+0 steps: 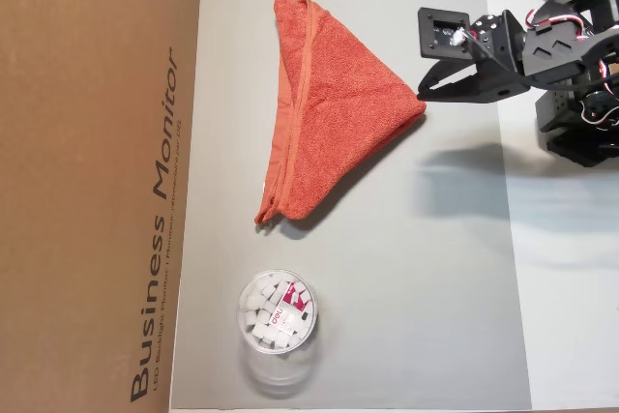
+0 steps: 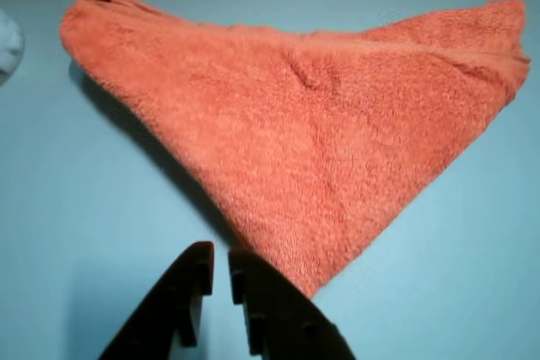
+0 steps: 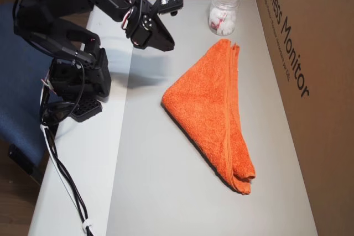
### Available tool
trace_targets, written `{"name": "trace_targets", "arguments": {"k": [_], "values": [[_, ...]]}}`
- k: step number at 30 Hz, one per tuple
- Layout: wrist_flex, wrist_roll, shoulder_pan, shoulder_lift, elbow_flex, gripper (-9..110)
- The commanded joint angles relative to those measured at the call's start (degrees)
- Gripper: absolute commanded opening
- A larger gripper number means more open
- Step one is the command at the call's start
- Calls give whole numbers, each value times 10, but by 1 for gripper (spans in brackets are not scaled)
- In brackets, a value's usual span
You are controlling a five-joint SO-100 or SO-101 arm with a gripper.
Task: Fold the blanket.
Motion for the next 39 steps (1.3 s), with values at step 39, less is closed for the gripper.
{"name": "trace_targets", "arguments": {"k": [39], "values": [[6, 1, 0, 393, 388, 0]]}}
